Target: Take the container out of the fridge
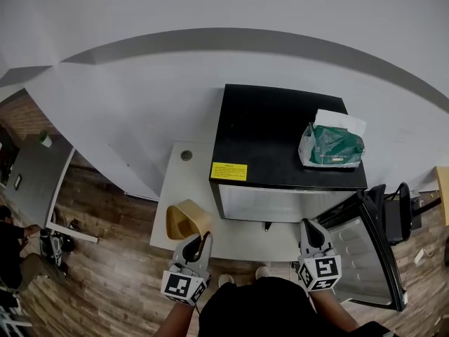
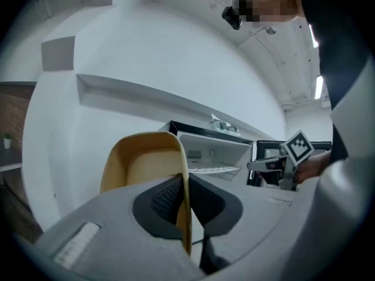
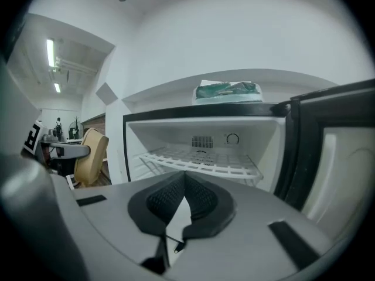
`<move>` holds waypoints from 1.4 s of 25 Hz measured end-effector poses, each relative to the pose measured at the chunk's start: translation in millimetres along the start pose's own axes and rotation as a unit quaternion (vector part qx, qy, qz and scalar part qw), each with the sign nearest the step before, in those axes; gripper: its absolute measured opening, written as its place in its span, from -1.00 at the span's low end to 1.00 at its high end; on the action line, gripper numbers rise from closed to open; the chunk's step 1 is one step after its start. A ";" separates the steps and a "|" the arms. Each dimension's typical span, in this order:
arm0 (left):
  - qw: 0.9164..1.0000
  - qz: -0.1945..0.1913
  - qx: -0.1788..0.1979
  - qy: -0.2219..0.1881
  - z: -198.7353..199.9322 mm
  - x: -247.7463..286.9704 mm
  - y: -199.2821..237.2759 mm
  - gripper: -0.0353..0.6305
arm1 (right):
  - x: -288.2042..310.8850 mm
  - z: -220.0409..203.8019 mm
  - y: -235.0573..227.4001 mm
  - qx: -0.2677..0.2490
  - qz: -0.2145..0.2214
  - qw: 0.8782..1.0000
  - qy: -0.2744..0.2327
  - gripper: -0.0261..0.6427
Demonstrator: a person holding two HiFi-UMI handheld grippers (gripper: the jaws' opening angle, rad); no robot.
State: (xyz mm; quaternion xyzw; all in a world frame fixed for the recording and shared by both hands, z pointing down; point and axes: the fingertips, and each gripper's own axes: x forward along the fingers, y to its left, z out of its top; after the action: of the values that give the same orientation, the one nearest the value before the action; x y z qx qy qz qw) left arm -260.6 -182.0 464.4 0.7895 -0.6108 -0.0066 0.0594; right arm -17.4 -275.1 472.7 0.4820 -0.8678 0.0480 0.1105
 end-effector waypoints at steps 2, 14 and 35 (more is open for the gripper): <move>1.000 0.018 -0.004 -0.007 3.9 -3.2 9.9 -0.82 | 3.8 2.7 4.2 -0.003 0.003 1.000 -0.005 -0.92; 0.999 0.043 -0.004 -0.004 6.2 -0.3 25.0 -0.82 | 8.9 8.5 6.2 -0.004 -0.003 1.000 -0.023 -0.92; 1.000 0.013 -0.016 0.020 -6.4 10.4 9.8 -0.82 | -1.3 -4.4 -11.2 -0.002 -0.031 0.999 -0.013 -0.92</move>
State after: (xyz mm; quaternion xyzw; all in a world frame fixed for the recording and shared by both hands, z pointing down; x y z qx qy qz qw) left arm -266.9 -194.0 472.4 0.7806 -0.6193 0.0003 0.0844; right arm -6.6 -279.2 476.4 0.5087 -0.8541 0.0363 0.1016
